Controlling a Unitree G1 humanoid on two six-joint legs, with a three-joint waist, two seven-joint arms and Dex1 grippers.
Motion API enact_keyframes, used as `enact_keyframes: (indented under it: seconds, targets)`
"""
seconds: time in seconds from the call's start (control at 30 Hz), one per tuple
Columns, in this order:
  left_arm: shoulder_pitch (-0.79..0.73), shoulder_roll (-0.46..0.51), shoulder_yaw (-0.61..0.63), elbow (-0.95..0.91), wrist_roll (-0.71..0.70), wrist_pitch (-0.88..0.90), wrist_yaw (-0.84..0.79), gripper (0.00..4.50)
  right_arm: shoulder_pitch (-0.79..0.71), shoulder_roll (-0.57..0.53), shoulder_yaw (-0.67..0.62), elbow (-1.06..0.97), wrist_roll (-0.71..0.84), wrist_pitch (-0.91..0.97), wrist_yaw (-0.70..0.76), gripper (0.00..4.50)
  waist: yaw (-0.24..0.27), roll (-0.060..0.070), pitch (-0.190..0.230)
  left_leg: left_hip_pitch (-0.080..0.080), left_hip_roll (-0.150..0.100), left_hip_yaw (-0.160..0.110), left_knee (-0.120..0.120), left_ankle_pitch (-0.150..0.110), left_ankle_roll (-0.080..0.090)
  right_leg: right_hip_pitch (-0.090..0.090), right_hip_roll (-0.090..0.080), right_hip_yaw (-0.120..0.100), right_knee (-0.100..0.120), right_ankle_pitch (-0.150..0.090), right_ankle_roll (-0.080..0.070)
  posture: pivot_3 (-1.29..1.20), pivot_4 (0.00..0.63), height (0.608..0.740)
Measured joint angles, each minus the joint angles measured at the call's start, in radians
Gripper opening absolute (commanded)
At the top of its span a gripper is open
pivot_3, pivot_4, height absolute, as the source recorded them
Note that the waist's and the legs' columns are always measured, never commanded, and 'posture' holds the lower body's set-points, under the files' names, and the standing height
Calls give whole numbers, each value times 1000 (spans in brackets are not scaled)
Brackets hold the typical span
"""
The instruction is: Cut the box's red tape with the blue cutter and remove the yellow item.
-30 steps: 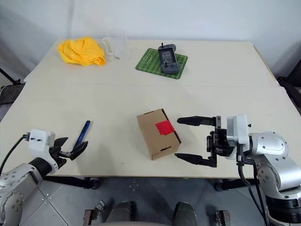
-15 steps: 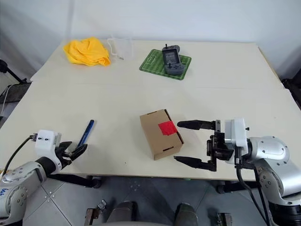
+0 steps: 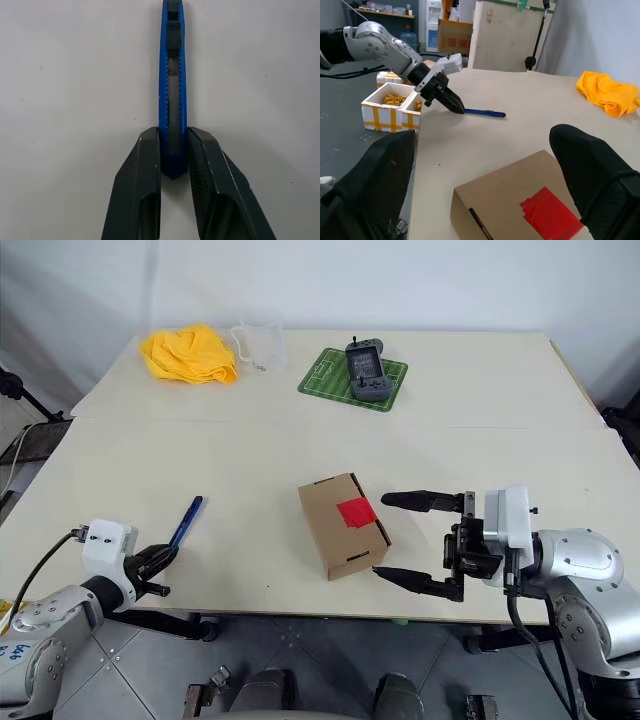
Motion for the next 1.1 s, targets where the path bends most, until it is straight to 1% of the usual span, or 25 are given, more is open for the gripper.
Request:
enact_keyframes:
  seconds: [0.3,0.4,0.47,0.53,0.63,0.7,0.77,0.83,0.9,1.0,1.1]
  targets:
    - [-17,19,-11,42,11,-30,-43,429,-9,0,10,1,-3,0,-2,4500,4,0,0,3,0,1,0,0,0,1,0,2,-1,0,0,0,150,740]
    - [-27,38,-31,67,31,-77,-71,429,-11,0,16,1,-4,0,-3,4500,12,1,0,4,0,2,0,0,0,1,0,2,-1,0,0,0,150,740]
    - [-28,93,-39,128,38,-181,-168,429,-11,0,22,1,-6,0,-10,4500,16,0,0,4,0,3,0,0,0,1,0,3,-1,0,-1,0,150,740]
    - [-26,148,-42,193,36,-274,-299,429,-12,0,22,-2,-6,7,-22,4500,15,-1,1,3,0,4,-1,-1,0,-1,0,4,-2,0,-1,0,150,740]
    - [-41,297,-61,279,5,-420,-601,429,-22,-25,16,-35,38,65,-60,4500,14,-5,4,0,1,4,-1,-1,0,-4,1,3,-1,-1,-1,0,150,740]
    - [-98,388,-75,326,-16,-487,-780,429,-21,-51,-5,-68,78,105,-71,4500,17,-5,4,-1,1,4,-1,-1,0,-4,1,3,-1,-1,-1,0,150,740]
    - [-159,444,-103,344,-14,-529,-881,429,16,-80,-32,-93,103,127,-63,4500,21,-6,4,-2,1,5,-1,-2,1,-3,1,2,-2,0,-1,0,150,740]
    - [-246,446,-187,333,-9,-541,-942,429,91,-107,-47,-106,105,136,-33,4500,27,-5,4,-3,1,5,-1,-3,2,-2,1,2,-3,0,0,0,150,740]
    - [-321,412,-285,323,12,-539,-961,429,117,-116,-46,-106,92,149,-29,4500,25,-6,4,-3,1,5,1,-3,2,-3,1,3,-3,0,0,0,150,740]
    - [-440,297,-476,283,102,-539,-944,429,171,-123,-64,-112,63,148,-40,4500,24,-7,5,-3,1,5,2,-3,2,-3,1,3,-2,1,1,0,150,740]
    - [-487,226,-609,271,187,-518,-910,429,244,-124,-88,-126,39,157,-69,4500,18,-9,6,-3,1,5,2,-3,2,-3,1,3,-1,1,1,0,150,740]
